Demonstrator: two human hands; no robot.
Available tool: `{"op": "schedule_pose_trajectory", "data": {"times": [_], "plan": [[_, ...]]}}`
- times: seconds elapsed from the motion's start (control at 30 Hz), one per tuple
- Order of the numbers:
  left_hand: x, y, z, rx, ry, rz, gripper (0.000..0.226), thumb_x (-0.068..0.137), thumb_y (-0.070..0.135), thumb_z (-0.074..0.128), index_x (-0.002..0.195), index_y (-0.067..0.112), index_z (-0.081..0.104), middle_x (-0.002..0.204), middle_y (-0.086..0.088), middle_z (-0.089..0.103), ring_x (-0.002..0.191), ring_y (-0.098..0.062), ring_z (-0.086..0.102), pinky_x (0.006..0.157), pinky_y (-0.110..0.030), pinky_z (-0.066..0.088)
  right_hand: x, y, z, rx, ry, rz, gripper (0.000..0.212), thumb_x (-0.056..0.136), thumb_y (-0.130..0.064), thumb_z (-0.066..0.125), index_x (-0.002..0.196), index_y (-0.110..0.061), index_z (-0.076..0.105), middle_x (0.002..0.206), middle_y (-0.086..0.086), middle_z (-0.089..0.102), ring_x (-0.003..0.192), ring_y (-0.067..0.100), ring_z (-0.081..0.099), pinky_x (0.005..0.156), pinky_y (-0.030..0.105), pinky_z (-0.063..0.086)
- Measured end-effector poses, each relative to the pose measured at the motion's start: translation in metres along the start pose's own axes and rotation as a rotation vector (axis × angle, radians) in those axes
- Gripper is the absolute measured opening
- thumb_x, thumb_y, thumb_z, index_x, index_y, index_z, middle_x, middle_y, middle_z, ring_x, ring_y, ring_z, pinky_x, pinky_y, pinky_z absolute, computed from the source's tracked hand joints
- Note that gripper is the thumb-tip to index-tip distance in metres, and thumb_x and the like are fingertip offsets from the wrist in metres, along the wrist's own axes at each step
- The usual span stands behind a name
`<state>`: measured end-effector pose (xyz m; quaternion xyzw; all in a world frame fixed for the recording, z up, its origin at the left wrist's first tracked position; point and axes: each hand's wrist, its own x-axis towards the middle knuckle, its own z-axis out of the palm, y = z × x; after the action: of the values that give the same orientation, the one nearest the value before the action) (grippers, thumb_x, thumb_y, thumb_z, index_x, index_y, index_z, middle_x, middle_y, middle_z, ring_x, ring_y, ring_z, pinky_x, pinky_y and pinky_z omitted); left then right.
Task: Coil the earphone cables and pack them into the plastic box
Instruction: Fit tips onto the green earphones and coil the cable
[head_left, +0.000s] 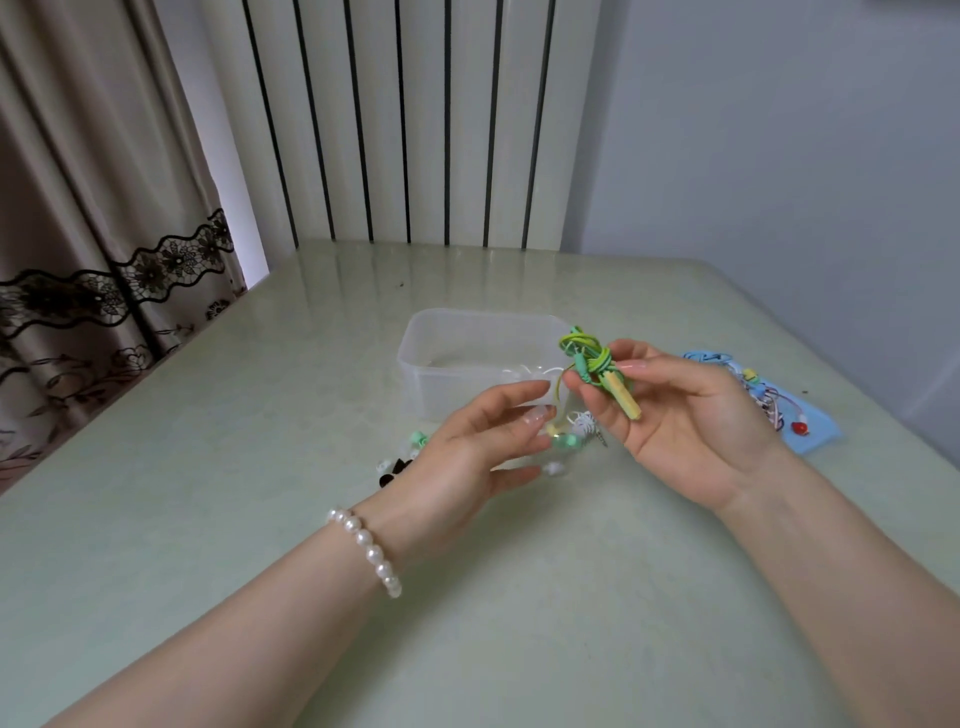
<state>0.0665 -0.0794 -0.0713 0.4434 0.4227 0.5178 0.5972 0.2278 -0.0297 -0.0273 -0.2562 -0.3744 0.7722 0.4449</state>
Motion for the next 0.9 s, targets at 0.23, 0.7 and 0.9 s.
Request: {"op": "schedule_pose_trajectory", "data": {"times": [0.23, 0.7, 0.9], "plan": [[-0.001, 0.002, 0.002, -0.242, -0.107, -0.091, 0.025, 0.083, 0.017, 0.050, 0.102, 0.005, 0.061, 0.088, -0.011, 0.066, 0.072, -0.020, 0.067, 0.064, -0.029, 0.058, 0.001, 0.005, -0.006, -0.058, -0.020, 0.031, 0.019, 0.055, 0.001, 0.057, 0.071, -0.007, 0.061, 0.070, 0.014, 0.067, 0.067, 0.025, 0.069, 0.055, 0.025, 0.056], [-0.001, -0.001, -0.004, -0.085, 0.059, -0.196, 0.014, 0.083, -0.010, 0.054, 0.095, -0.004, 0.058, 0.081, -0.019, 0.068, 0.067, -0.024, 0.070, 0.060, -0.024, 0.058, -0.001, 0.007, -0.024, -1.161, -0.008, -0.014, 0.017, 0.057, -0.020, 0.057, 0.069, -0.022, 0.070, 0.080, 0.014, 0.064, 0.072, 0.012, 0.054, 0.068, 0.027, 0.040], [-0.002, -0.006, 0.001, -0.132, 0.079, -0.172, 0.018, 0.083, -0.005, 0.056, 0.098, -0.015, 0.057, 0.086, -0.023, 0.064, 0.073, -0.025, 0.068, 0.067, -0.026, 0.059, -0.007, 0.020, -0.012, -1.245, -0.185, -0.265, 0.025, 0.058, -0.008, 0.084, 0.066, -0.023, 0.066, 0.071, -0.006, 0.063, 0.068, -0.003, 0.055, 0.070, 0.014, 0.042]]}}
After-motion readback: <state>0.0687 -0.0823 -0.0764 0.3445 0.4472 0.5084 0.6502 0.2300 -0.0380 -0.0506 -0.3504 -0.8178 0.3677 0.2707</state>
